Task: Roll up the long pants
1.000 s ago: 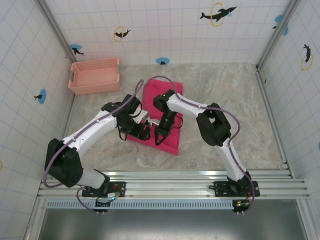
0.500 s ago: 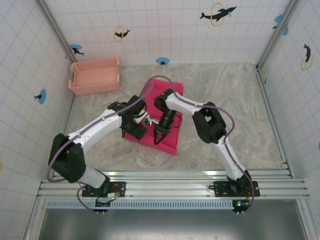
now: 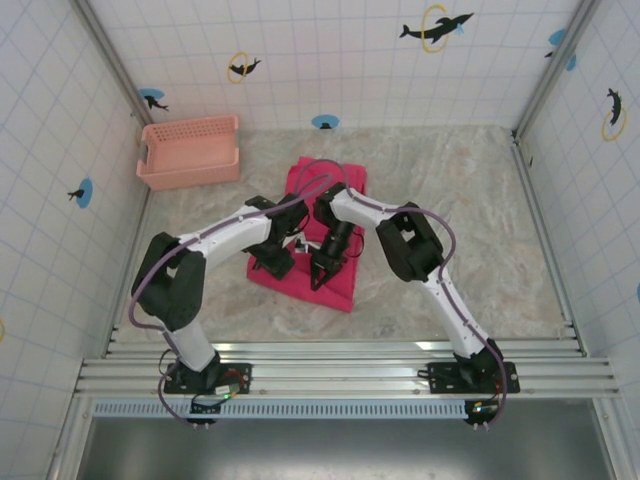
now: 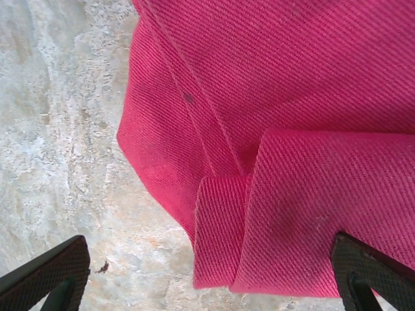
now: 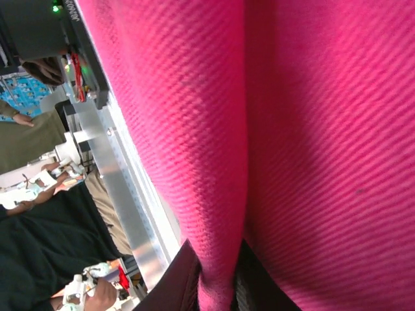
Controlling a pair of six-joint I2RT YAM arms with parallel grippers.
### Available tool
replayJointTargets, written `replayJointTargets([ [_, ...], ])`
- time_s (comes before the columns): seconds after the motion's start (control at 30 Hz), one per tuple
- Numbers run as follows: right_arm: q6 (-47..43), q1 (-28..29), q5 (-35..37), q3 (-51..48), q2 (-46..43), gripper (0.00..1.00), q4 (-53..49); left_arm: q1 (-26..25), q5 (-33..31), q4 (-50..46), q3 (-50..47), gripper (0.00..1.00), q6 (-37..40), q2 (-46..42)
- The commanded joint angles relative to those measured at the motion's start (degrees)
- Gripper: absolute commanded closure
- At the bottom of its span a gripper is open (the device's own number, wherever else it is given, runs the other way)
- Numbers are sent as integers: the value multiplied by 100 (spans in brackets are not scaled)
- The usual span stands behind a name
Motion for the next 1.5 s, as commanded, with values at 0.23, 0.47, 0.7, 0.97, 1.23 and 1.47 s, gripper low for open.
replayJointTargets([
  [0.23,78,-205,243,-405,-1810,53,1166,14,-79,-281,-361,3,-137,205],
  [0.47,125,-117,592,-1687,-2781,51,1431,19,-131,-267,-323,3,-40,191],
  [0.7,340,187,901,-2903,-3160,52,2131,17,-54,-202,-379,3,-17,210],
  [0.97,437,448,1369,-3483,-3389,53,2826,12,-46,-218,-360,2,9,144],
  [1.23,609,457,1897,-3970,-4026,54,3563,16,-9,-255,-332,2,38,140],
  [1.47,632,477,2060,-4129,-4183,53,3549,14,20,-281,-269,3,76,175],
])
